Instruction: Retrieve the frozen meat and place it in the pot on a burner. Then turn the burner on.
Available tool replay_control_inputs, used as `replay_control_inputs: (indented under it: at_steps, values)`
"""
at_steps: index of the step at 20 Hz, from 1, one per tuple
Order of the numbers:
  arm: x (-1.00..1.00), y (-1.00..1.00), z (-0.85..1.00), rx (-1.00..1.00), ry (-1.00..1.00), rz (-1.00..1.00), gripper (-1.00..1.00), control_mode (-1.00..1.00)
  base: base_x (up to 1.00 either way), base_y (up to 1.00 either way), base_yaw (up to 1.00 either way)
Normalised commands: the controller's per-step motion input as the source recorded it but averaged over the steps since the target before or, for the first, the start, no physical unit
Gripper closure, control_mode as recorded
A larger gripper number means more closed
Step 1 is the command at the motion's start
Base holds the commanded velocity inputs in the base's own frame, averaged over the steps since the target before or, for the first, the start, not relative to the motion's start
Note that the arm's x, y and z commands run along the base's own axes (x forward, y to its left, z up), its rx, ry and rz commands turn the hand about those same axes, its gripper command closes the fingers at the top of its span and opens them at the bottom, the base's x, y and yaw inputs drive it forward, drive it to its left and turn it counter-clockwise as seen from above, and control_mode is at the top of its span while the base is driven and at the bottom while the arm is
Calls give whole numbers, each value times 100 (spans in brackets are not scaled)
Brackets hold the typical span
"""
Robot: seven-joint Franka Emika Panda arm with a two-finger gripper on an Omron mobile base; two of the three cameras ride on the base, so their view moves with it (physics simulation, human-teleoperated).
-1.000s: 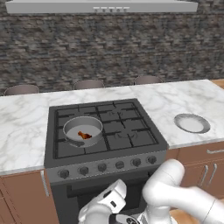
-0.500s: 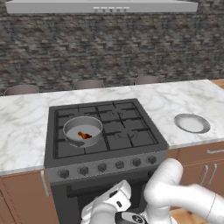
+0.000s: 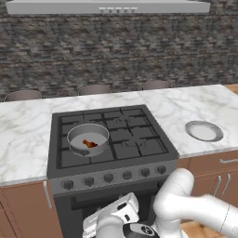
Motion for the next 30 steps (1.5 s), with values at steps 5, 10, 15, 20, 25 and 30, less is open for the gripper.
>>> replay_control_inputs:
  at_steps: [5, 10, 15, 20, 25, 30]
  values:
    - [11, 57, -1, 33, 0, -7, -100, -100, 0, 0, 0]
    - [3, 43, -14, 15, 0, -5, -100, -100, 0, 0, 0]
    - [7, 48, -26, 8, -3, -9, -100, -100, 0, 0, 0]
    - [15, 55, -23, 10, -3, -12, -100, -100, 0, 0, 0]
    - [7, 43, -13, 4, -7, -14, -100, -100, 0, 0, 0]
    - [5, 26, -15, 2, -9, -11, -100, -100, 0, 0, 0]
